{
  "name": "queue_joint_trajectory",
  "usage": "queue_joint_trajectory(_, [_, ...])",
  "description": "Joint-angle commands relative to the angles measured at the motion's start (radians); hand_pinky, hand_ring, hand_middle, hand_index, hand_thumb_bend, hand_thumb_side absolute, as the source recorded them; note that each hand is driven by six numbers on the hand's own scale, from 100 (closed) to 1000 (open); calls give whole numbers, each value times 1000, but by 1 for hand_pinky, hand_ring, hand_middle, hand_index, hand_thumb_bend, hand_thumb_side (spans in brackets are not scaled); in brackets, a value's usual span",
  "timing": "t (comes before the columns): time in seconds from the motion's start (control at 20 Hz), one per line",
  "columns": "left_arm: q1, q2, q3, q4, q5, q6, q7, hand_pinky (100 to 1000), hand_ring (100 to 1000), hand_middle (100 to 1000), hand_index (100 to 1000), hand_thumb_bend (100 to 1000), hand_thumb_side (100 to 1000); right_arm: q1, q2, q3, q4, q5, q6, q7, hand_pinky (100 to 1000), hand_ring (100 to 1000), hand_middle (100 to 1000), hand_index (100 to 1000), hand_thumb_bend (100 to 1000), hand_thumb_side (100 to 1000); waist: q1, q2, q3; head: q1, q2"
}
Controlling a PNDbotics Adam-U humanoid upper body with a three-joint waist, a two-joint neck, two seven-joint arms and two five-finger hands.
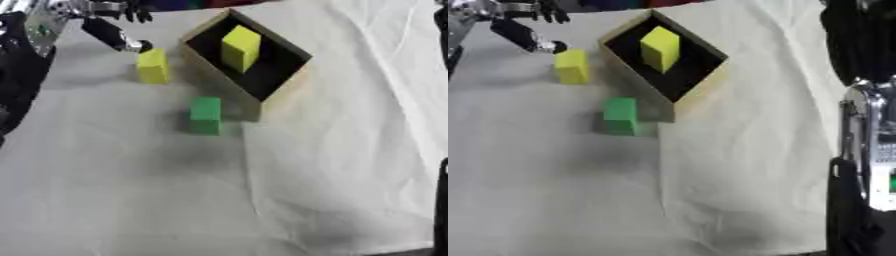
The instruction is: Pick up objects on the table and place them in the box.
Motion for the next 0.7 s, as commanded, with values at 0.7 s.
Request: queue_joint_trajectory(0.7, [-2,-3,-6,41,-111,-127,-85,790,841,838,940,506,820,-11,-3,-1,-22,1,6,-2,787,777,590,722,100,1000,-2,-15,-11,6,2])
